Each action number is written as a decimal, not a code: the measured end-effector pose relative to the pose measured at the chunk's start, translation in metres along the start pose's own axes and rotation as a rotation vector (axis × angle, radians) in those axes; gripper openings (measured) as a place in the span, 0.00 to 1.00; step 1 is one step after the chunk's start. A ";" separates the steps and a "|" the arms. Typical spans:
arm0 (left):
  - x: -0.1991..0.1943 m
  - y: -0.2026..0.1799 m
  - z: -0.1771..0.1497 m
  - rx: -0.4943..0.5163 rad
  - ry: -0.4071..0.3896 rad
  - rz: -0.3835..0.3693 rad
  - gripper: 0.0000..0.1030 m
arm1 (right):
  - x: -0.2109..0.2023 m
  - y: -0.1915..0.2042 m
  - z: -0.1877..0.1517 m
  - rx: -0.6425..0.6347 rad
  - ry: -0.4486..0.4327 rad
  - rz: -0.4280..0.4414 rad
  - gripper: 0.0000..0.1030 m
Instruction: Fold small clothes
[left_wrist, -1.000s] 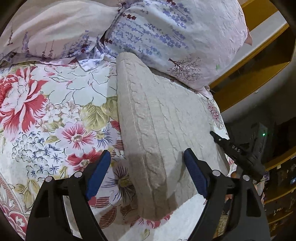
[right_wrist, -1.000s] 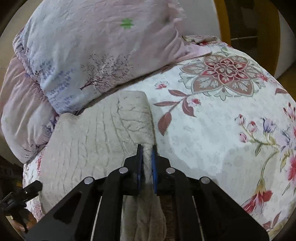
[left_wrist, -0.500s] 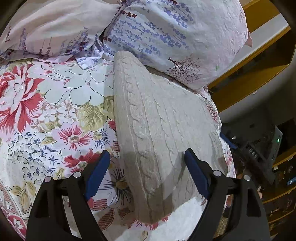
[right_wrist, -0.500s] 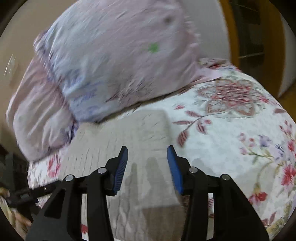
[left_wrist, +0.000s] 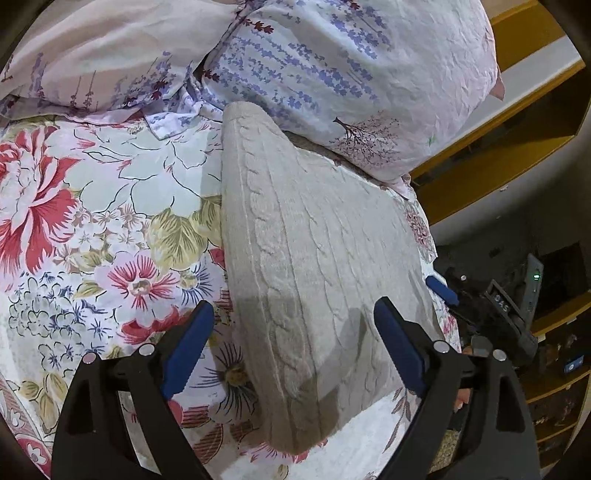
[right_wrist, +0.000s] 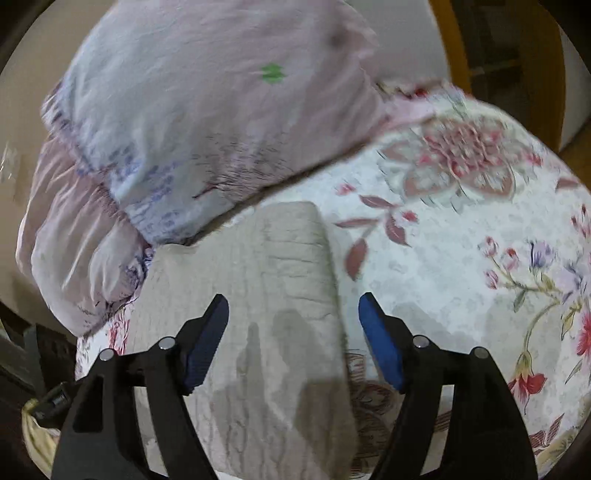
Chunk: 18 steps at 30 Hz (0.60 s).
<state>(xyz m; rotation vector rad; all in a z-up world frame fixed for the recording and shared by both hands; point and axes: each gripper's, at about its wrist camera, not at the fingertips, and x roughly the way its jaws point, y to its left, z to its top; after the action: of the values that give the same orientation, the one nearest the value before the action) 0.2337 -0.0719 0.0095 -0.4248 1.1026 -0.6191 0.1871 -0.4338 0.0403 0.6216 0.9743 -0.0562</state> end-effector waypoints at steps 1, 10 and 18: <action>0.001 0.001 0.001 -0.006 0.002 -0.003 0.87 | 0.003 -0.005 0.002 0.020 0.018 0.010 0.71; 0.009 0.010 0.006 -0.047 0.024 -0.057 0.86 | 0.030 -0.025 0.001 0.105 0.135 0.149 0.68; 0.021 0.012 0.016 -0.065 0.044 -0.105 0.85 | 0.039 -0.011 0.001 0.031 0.180 0.217 0.65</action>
<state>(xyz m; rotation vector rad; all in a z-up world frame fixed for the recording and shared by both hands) 0.2580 -0.0766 -0.0058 -0.5304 1.1498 -0.6889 0.2072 -0.4347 0.0046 0.7678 1.0754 0.1801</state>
